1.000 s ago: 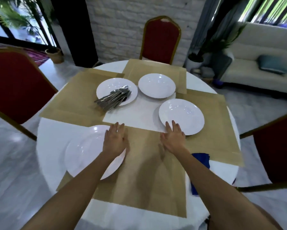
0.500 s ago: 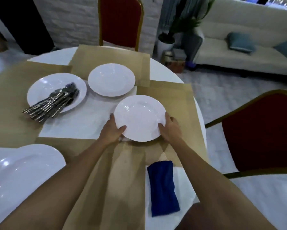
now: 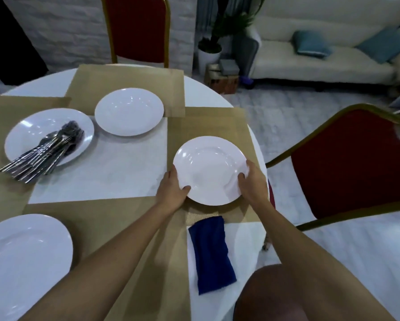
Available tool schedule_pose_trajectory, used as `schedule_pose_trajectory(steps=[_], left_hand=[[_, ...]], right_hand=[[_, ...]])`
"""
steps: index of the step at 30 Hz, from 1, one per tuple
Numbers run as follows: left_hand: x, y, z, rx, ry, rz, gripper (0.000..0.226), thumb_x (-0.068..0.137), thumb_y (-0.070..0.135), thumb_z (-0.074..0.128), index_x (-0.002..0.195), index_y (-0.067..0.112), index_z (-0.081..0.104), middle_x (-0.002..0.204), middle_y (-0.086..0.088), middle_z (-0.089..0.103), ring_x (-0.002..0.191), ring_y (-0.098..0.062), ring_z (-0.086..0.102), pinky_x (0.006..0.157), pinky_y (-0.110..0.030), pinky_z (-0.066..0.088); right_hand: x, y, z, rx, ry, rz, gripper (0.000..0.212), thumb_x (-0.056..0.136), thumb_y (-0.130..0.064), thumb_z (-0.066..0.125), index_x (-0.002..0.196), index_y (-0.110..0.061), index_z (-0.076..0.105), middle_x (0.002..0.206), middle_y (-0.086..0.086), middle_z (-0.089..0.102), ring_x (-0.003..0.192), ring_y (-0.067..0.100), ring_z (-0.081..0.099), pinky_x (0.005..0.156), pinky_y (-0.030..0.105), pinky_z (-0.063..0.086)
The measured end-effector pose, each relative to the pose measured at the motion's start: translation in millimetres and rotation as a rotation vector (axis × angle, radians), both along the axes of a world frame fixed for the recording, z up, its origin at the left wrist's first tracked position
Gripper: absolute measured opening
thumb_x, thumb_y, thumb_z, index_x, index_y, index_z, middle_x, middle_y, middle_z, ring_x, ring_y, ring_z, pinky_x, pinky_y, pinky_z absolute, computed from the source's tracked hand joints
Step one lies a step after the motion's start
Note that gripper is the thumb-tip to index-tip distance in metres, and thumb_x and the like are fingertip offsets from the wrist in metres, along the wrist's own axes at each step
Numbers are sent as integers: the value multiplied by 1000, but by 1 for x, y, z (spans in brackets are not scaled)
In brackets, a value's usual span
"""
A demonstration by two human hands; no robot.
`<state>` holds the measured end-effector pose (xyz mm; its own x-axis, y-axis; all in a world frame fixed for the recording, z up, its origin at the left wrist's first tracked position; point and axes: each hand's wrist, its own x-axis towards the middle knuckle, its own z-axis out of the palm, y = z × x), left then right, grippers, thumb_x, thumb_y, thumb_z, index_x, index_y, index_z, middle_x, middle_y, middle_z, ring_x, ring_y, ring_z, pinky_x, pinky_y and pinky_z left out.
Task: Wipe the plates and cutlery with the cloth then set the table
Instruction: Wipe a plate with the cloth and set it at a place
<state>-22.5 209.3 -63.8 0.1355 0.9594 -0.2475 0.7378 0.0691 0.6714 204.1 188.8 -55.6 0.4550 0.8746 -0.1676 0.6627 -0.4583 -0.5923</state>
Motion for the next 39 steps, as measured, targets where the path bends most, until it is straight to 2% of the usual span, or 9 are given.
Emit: schedule_pose_trajectory(steps=[5,10,17,23,26,30,32,34,39], left_hand=[[15,-9,-5,-66,-30,-44,83,88,33,59,151,22,7,150,-7,28,131,-28,39,102,-43,42],[8,-4,-2,-36,0,-8,72,91,43,51,150,24,15,146,-9,36,128,-28,43,102,-45,42],[-73,53,26,19,133,240,66,96,32,49,150,11,17,149,-18,30,133,-34,38,107,-42,34],[-117,129,37,50,-85,423,72,91,23,58,148,7,18,139,-19,47,126,-36,46,101,-41,39],[-130,163,27,97,-295,530,84,84,23,63,149,9,12,147,-15,37,133,-34,39,109,-48,34],[-137,195,5,199,-243,633,72,86,5,62,145,0,22,147,-18,36,136,-33,34,114,-43,26],[-139,204,0,233,-244,641,58,86,0,56,139,0,34,137,-19,48,128,-34,44,108,-43,35],[-135,223,-2,246,-261,637,53,86,1,53,137,3,37,132,-17,53,123,-32,50,103,-41,41],[-111,286,6,317,-220,540,56,87,4,55,139,1,35,133,-19,52,123,-35,49,100,-37,39]], right_hand=[[14,-22,-2,-80,-75,-57,50,99,-35,42,146,-20,33,142,7,48,128,29,47,104,46,41],[9,2,0,-23,-328,-77,47,95,-36,47,136,-13,43,139,12,47,128,33,42,105,48,35],[-73,99,14,128,-154,163,43,92,-24,53,133,-12,50,135,12,52,124,30,46,103,42,37],[-138,181,16,45,98,296,48,93,-23,52,140,-14,43,129,17,53,120,36,50,99,41,40],[-167,218,10,26,324,297,58,91,-23,54,146,-17,36,135,11,55,124,33,51,104,40,40],[-186,256,4,84,471,276,54,83,-6,55,136,-14,44,125,8,60,112,29,56,94,34,46],[-187,264,2,116,478,261,49,81,-1,52,129,-12,50,114,4,62,98,21,56,82,24,44],[-185,278,-3,150,461,237,46,80,1,50,124,-10,54,102,5,63,89,22,57,75,25,44],[-163,323,2,218,368,129,48,82,-4,49,129,-12,53,111,6,64,98,25,57,89,36,49]])
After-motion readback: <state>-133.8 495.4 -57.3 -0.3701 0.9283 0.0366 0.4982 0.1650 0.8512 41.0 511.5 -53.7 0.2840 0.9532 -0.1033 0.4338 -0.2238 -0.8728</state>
